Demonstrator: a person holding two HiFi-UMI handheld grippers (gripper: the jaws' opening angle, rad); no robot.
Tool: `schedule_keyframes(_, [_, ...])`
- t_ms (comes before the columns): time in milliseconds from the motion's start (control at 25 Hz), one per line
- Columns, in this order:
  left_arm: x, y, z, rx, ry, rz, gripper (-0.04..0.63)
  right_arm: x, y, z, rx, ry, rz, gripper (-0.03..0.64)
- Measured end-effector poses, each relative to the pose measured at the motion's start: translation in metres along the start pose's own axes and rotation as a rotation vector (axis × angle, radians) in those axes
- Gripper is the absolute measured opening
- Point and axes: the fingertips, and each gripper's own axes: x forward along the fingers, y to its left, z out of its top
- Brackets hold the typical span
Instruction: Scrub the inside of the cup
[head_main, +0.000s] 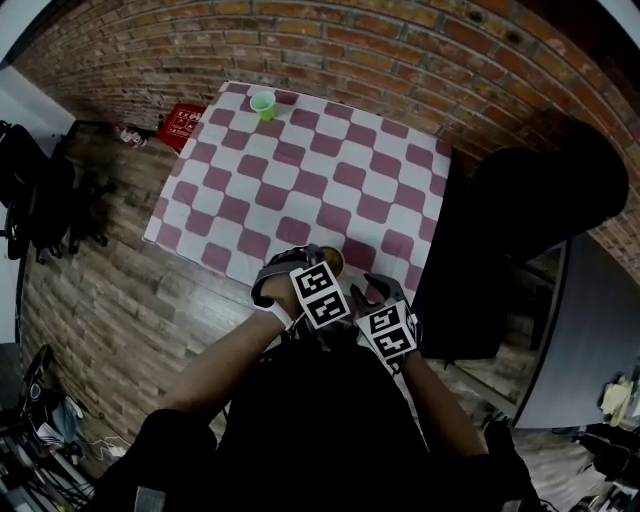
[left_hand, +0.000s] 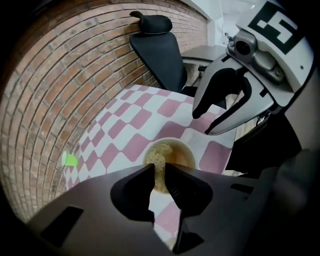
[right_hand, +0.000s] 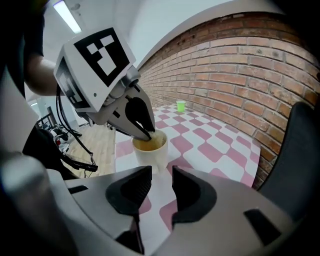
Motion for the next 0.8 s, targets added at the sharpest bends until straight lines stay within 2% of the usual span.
schedule_keyframes(120, [-0.019,0.005,0.004,0.065,-0.017,0.074,0.072,-0.001,-0.001,0.0,0.007,-0.005,-0.003,0.14])
schedule_keyframes(200, [-0.041,0.01,0.01,0.087,-0.057,0.128,0.072,-0.001,-0.001,0.001,0.013,-0.008,-0.005,0.14])
schedule_keyframes(400, [-0.111,0.049,0.01,0.061,-0.139,0.327,0.072,-0.002,-0.007,0.001,0.031,-0.012,-0.014,0.14])
schedule_keyframes(440, [-0.122,0.057,0.01,0.063,-0.163,0.341,0.072,-0.002,-0.009,0.001,0.034,-0.012,-0.015,0.14])
schedule_keyframes(480, [-0.131,0.059,0.011,0.072,-0.203,0.327,0.072,-0.002,-0.009,0.001,0.036,-0.011,-0.015,0.14])
schedule_keyframes(600, [-0.141,0.048,0.024,0.128,-0.319,0.197,0.072,-0.003,-0.008,0.003,0.034,-0.01,-0.01,0.14])
schedule_keyframes(720, [-0.119,0.031,0.024,0.232,-0.289,0.095,0.072,-0.003,-0.005,0.003,0.031,-0.013,-0.006,0.14])
schedule_keyframes(800, [-0.096,0.017,0.021,0.266,-0.249,0.026,0.072,-0.003,-0.002,0.003,0.029,-0.016,-0.002,0.14])
